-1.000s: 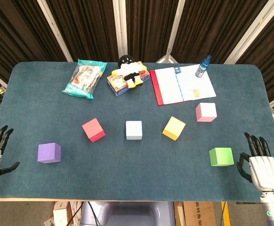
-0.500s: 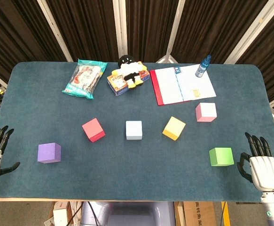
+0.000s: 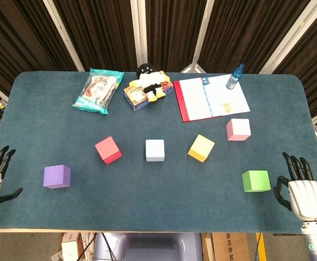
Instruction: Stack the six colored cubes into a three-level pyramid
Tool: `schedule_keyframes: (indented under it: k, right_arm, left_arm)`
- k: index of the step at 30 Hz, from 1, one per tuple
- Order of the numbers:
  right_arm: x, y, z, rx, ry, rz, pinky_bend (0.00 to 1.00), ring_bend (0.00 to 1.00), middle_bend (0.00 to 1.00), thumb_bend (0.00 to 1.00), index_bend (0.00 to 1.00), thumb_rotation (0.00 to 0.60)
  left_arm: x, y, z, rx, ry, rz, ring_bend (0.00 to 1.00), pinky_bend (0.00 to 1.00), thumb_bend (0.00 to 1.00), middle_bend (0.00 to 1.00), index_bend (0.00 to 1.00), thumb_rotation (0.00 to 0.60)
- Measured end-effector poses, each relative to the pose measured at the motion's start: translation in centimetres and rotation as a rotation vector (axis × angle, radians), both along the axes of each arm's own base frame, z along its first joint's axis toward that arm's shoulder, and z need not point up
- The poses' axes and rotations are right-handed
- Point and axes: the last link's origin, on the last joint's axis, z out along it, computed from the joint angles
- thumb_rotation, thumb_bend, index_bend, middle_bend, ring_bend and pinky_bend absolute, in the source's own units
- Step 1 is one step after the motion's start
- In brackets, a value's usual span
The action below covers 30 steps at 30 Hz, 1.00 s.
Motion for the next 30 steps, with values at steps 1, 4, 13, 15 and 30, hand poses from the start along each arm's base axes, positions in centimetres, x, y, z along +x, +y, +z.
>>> schedule_keyframes:
  k: [1, 4, 13, 15, 30]
  right_arm:
    - [0.0, 0.0, 0.0, 0.0, -0.002, -0.001, 0.0, 0.0, 0.0, 0.39, 0.0, 0.6]
    - [-0.1, -0.1, -0.1, 0.001, -0.014, -0.01, 0.0, 0.0, 0.0, 0.39, 0.0, 0.6]
    - [0.0, -0.3, -0.2, 0.013, -0.05, -0.02, 0.0, 0.0, 0.0, 0.39, 0.0, 0.6]
    - [0.1, -0.4, -0.4, 0.02, -0.064, -0.026, 0.0, 0.0, 0.0, 0.39, 0.0, 0.6]
    - [-0.3, -0.8, -0.1, 0.029, -0.123, -0.062, 0.0, 0.0, 0.0, 0.39, 0.0, 0.6]
  left_arm:
    - [0.0, 0.0, 0.0, -0.002, 0.0, 0.001, 0.0, 0.0, 0.02, 0.0, 0.0, 0.6]
    - [0.1, 0.1, -0.1, -0.011, -0.001, 0.003, 0.0, 0.0, 0.02, 0.0, 0.0, 0.6]
    - [2.2, 2.5, -0.3, -0.039, -0.007, -0.036, 0.0, 0.03, 0.02, 0.05, 0.0, 0.6]
    - [3.3, 3.6, -0.5, -0.055, -0.027, -0.048, 0.0, 0.03, 0.03, 0.06, 0.0, 0.6]
    - [13.8, 12.4, -5.8, -0.177, -0.068, -0.052, 0.0, 0.03, 0.08, 0.01, 0.0, 0.6]
